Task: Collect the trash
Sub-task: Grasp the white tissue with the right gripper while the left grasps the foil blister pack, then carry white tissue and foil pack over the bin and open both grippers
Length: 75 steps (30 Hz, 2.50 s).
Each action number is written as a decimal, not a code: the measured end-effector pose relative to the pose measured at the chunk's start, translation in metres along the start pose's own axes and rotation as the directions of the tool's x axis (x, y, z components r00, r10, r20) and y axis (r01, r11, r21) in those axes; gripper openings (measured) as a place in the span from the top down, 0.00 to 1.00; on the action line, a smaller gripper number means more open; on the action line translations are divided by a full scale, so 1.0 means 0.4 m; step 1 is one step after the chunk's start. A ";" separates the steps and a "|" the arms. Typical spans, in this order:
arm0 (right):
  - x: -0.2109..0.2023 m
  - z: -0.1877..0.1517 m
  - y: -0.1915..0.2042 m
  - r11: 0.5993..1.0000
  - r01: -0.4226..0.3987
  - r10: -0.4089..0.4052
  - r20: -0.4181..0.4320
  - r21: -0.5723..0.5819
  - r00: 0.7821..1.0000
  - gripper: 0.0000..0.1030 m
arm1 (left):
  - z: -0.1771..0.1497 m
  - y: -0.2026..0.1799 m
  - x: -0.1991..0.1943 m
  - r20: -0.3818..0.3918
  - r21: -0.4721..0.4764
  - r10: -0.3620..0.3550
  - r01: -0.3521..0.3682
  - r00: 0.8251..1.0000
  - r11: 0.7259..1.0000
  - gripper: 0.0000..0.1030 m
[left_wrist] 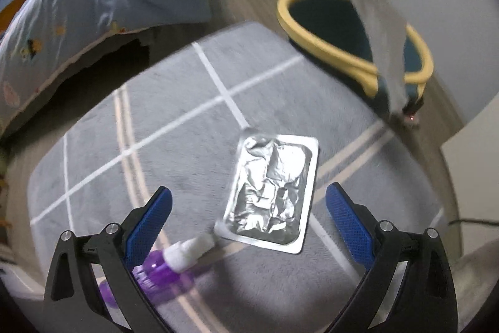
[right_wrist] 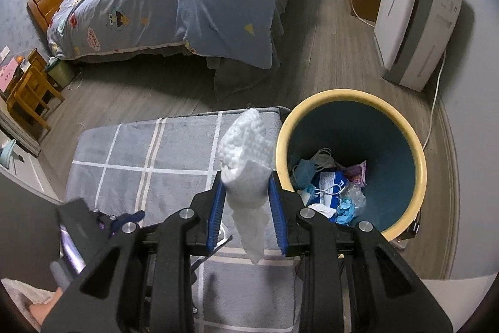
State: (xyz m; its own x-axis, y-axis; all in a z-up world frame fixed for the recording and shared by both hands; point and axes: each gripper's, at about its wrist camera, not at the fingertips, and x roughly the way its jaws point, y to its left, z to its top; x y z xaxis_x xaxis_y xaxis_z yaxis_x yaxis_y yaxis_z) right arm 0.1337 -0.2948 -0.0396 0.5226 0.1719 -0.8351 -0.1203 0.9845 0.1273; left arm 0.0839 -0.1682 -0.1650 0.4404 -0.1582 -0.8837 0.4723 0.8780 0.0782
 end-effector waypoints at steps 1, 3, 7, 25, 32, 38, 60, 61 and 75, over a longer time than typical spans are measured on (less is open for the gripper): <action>-0.001 -0.001 -0.003 1.000 0.000 0.000 0.001 -0.003 1.000 0.73 | -0.001 -0.003 0.008 -0.008 0.003 0.000 0.000 1.000 1.000 0.05; 0.000 -0.001 -0.014 1.000 -0.002 0.002 0.003 -0.008 1.000 0.73 | 0.000 -0.006 0.030 -0.029 -0.004 -0.016 0.016 0.999 1.000 0.05; -0.001 -0.004 -0.039 1.000 -0.010 0.010 0.006 0.003 1.000 0.73 | -0.004 -0.001 0.060 -0.059 -0.032 -0.034 0.032 0.998 0.999 0.05; -0.005 0.009 -0.091 0.998 -0.046 0.045 0.020 0.042 0.999 0.73 | 0.021 0.022 0.029 0.009 -0.046 -0.051 0.051 0.999 0.998 0.34; -0.015 0.015 -0.104 0.998 -0.045 0.044 0.028 0.049 0.999 0.73 | 0.055 0.014 -0.015 0.068 -0.039 -0.044 0.047 0.997 0.998 0.34; -0.020 0.020 -0.128 0.996 -0.052 0.049 0.034 0.071 0.998 0.73 | 0.089 0.003 -0.062 0.129 -0.026 -0.061 0.065 0.990 0.998 0.34; 0.007 0.026 -0.355 0.963 0.047 -0.065 0.061 0.264 0.996 0.73 | 0.237 -0.117 -0.181 0.238 0.070 -0.153 0.140 0.959 0.988 0.34; 0.013 0.023 -0.368 0.959 0.047 -0.066 0.060 0.279 0.996 0.73 | 0.248 -0.126 -0.175 0.234 0.081 -0.158 0.143 0.959 0.986 0.33; 0.080 0.002 -0.462 0.919 0.090 -0.109 0.029 0.385 0.994 0.73 | 0.366 -0.190 0.001 0.134 0.123 -0.184 0.168 0.974 0.978 0.33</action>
State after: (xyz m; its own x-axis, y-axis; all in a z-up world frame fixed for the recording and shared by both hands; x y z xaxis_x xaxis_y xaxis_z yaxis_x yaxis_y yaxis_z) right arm 0.1735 -0.4711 -0.0893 0.5566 0.0643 -0.8283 0.2610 0.9330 0.2479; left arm 0.1599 -0.3011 -0.1037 0.4442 -0.3762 -0.8131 0.6295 0.7768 -0.0154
